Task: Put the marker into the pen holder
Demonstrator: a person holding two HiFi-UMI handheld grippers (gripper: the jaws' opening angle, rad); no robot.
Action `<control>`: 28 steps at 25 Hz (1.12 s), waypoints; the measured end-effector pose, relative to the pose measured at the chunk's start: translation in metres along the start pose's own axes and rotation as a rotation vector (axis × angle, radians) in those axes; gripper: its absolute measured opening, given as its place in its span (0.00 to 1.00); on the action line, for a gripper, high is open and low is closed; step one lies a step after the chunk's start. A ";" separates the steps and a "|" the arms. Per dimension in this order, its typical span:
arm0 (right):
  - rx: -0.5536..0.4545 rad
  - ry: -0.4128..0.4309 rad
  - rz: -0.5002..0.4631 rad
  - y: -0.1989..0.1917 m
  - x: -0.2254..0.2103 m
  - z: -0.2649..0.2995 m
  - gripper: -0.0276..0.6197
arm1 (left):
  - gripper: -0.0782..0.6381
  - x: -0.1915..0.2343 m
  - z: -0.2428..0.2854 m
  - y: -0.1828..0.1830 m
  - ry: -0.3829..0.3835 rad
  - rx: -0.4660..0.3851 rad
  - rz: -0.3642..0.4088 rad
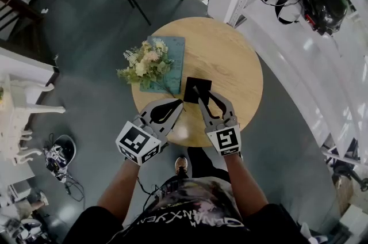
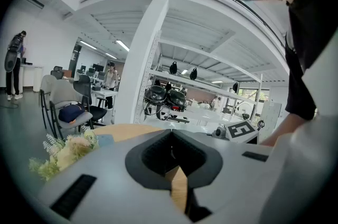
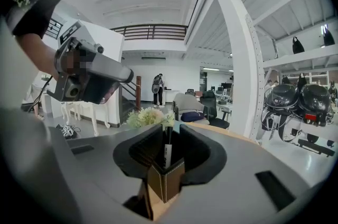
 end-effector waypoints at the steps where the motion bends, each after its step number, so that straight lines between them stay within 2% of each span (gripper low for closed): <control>1: -0.005 -0.002 -0.004 0.003 0.001 -0.002 0.18 | 0.14 -0.002 -0.002 0.001 0.000 -0.004 0.002; 6: -0.031 -0.011 -0.029 0.027 0.010 -0.021 0.18 | 0.14 -0.013 -0.018 0.008 0.003 -0.030 0.026; 12: -0.120 -0.012 -0.118 0.056 0.026 -0.055 0.18 | 0.14 -0.030 -0.049 0.022 0.014 -0.073 0.068; 15: -0.110 -0.016 -0.098 0.076 0.044 -0.079 0.18 | 0.14 -0.046 -0.071 0.029 0.009 -0.096 0.098; 20: -0.202 -0.022 -0.147 0.095 0.081 -0.121 0.18 | 0.14 -0.078 -0.112 0.035 -0.009 -0.144 0.145; 28: -0.158 -0.036 -0.150 0.103 0.160 -0.206 0.18 | 0.14 -0.141 -0.175 0.021 -0.063 -0.167 0.183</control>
Point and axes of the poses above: the fingertips, and each gripper's own axes: z forward along the fingers, x to its left, y out of its top, the point moved 10 cm from there along -z, backward along the fingers, and after that the axes turned 2 degrees about -z, right-handed, at the moved point
